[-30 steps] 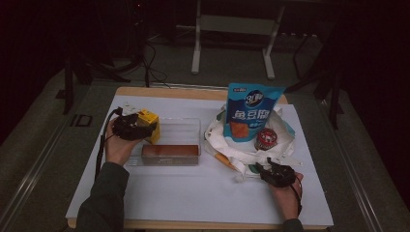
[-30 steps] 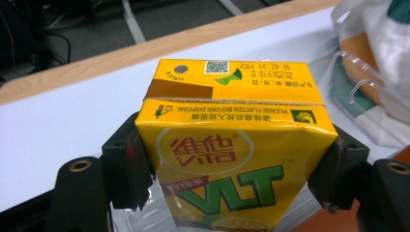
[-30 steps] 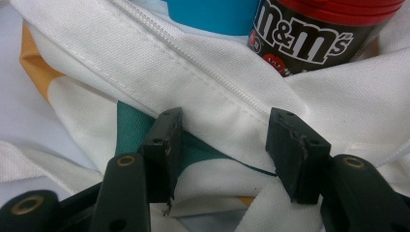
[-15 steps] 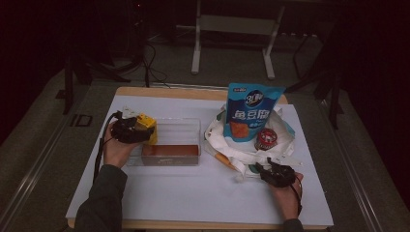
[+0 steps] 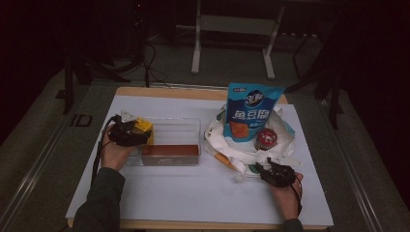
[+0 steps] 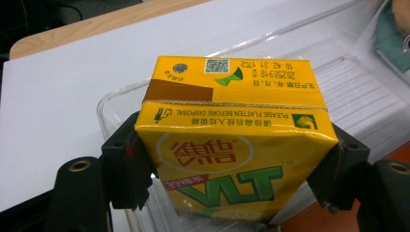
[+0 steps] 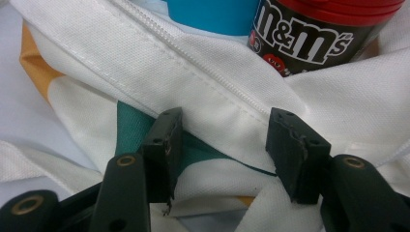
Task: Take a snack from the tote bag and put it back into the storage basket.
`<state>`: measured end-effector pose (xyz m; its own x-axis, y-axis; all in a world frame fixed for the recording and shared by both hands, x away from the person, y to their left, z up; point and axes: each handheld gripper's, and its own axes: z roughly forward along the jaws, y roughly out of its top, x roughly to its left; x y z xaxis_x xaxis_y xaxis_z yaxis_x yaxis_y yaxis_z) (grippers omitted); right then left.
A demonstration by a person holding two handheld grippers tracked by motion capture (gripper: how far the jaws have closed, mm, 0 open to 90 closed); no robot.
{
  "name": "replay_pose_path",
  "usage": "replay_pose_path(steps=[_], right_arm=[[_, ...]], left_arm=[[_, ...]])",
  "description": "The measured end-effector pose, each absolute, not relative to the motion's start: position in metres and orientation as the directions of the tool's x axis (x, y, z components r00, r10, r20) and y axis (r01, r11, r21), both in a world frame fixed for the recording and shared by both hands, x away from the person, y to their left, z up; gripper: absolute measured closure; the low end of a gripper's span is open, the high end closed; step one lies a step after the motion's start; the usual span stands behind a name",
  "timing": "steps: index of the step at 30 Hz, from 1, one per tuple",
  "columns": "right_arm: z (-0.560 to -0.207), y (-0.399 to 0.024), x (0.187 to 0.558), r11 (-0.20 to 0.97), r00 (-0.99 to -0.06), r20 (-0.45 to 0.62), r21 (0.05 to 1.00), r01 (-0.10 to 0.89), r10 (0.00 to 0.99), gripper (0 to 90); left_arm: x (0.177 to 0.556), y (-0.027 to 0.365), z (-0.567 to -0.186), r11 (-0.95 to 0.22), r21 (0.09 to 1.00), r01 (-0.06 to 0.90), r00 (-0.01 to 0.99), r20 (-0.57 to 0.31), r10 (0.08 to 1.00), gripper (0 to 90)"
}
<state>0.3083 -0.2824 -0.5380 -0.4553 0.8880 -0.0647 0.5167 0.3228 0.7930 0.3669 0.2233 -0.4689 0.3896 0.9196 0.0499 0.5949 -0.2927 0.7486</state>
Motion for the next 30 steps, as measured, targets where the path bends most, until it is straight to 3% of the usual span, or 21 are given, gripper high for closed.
replay_pose_path(steps=[30], right_arm=[[-0.538,-0.282,0.308,0.325,-0.455,-0.067,0.793,0.516,0.888,47.2]], left_arm=[[0.337,0.232,-0.468,-0.306,0.719,0.624,0.384,0.059,0.921,25.4]])
